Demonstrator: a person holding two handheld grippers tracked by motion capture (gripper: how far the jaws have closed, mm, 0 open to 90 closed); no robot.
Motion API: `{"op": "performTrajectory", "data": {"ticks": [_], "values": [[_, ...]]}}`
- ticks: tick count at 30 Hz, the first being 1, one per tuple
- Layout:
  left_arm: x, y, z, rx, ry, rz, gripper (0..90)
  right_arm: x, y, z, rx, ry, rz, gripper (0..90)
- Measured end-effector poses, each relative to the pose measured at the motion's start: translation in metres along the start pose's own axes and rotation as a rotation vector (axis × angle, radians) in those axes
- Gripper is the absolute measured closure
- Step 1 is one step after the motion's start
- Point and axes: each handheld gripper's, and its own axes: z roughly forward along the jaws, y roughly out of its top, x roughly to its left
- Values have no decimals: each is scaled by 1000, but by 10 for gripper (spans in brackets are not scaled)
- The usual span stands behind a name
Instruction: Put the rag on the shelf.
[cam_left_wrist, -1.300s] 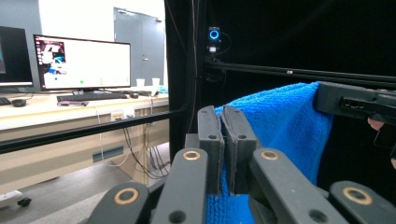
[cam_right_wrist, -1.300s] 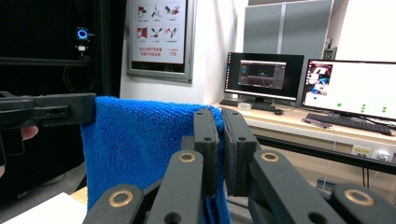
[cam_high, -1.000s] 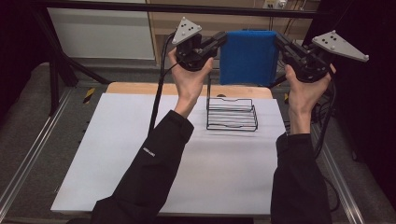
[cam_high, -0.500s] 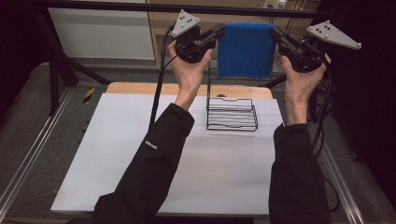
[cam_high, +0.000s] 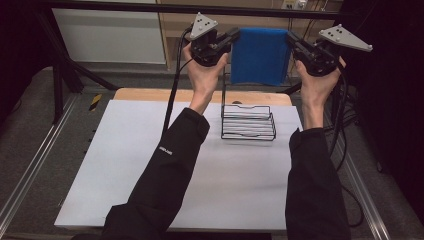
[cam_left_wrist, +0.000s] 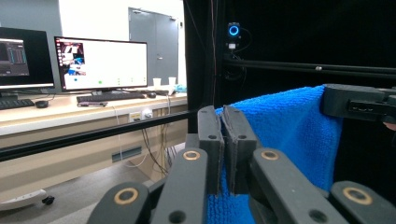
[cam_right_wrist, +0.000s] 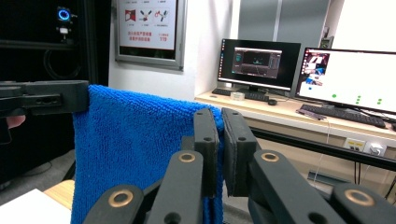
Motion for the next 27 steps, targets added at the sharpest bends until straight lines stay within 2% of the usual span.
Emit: {"op": "performTrajectory", "data": {"ticks": [8,15,20,27], "values": [[6,-16,2,34,-12,-2,866,-3,-11,6,33,10,-12,859],[8,-29,1,63,-23,18,866,-3,-24,8,68,15,-19,859],[6,-37,2,91,-20,30,866,-4,-37,7,86,17,-2,858],[2,-48,0,117,-38,51,865,-5,-52,2,100,22,18,858]]}}
